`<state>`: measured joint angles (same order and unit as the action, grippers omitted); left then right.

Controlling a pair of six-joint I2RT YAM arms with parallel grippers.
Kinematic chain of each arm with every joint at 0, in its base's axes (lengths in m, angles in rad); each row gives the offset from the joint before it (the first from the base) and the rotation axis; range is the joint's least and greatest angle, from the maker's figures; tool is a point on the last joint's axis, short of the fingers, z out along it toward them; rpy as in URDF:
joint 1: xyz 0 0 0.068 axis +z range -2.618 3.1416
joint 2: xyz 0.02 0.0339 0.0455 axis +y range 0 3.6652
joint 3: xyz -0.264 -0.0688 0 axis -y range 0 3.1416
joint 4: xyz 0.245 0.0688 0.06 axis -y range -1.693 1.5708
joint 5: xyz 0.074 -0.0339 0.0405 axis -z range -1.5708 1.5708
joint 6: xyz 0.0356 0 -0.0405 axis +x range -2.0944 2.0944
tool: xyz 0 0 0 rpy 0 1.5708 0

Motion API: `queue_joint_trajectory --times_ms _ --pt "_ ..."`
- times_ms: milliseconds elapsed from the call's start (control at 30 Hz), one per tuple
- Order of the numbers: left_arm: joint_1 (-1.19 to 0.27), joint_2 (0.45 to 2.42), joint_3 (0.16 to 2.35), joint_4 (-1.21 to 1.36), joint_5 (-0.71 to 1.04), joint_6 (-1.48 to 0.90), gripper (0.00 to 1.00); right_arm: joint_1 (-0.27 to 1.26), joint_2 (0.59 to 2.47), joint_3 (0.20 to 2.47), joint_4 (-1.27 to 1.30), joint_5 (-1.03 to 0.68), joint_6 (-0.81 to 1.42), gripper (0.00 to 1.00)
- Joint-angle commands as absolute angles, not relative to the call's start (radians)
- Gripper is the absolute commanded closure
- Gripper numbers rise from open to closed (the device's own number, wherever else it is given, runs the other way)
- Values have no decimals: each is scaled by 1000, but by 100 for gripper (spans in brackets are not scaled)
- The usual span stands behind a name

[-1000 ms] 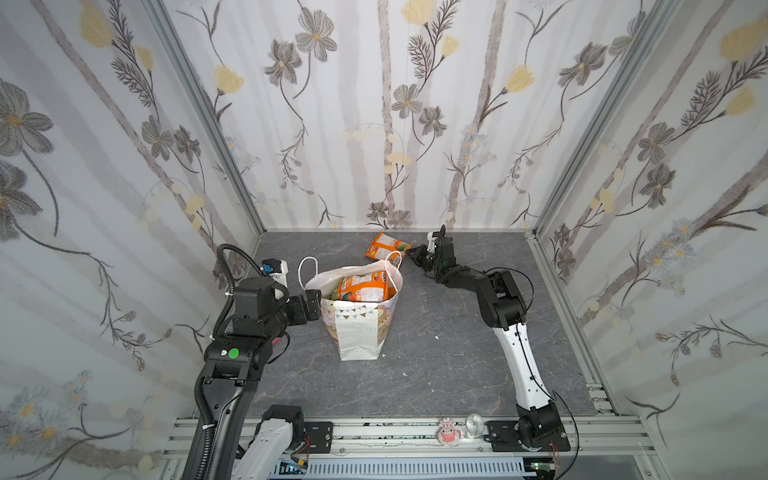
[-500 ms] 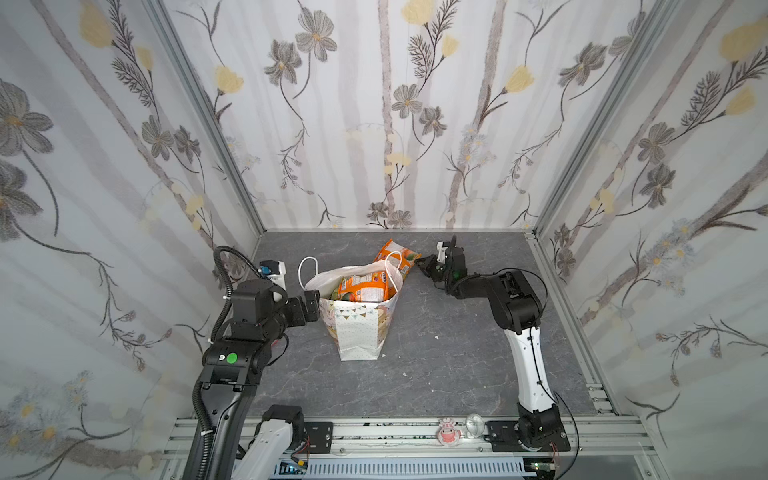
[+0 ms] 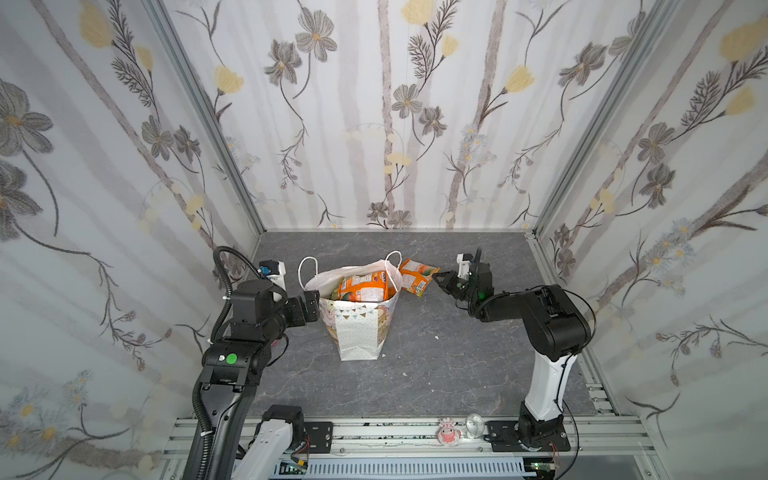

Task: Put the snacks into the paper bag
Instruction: 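Lift the orange pack with the right gripper and carry it toward the bag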

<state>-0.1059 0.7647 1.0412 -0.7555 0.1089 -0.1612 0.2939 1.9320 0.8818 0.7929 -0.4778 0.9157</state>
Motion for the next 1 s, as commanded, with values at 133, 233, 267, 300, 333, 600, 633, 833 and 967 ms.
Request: queue_joint_trajectory --times_ms 133,233,267,300,333,600,633,833,967 --pt "-106 777 1047 -740 113 -158 0 300 1746 897 758 -560 772 100" --pt "-106 778 1043 -737 113 -159 0 307 1697 956 668 -580 717 100" --pt "-106 778 1042 -736 113 -158 0 310 1686 976 636 -586 698 100" --pt "-106 779 1040 -734 112 -158 0 316 1672 1001 591 -589 672 100" --pt "-106 780 1043 -736 113 -158 0 321 1653 1021 546 -589 649 100" --pt "-106 781 1041 -737 118 -162 0 363 1461 1058 365 -518 537 100" --pt "-106 782 1042 -736 117 -162 0 373 1435 1062 348 -499 526 100" --pt "-104 823 1049 -744 116 -175 0 459 1341 1171 213 -381 424 100" --pt "-104 831 1055 -734 132 -179 0 476 1323 1248 149 -366 401 100"
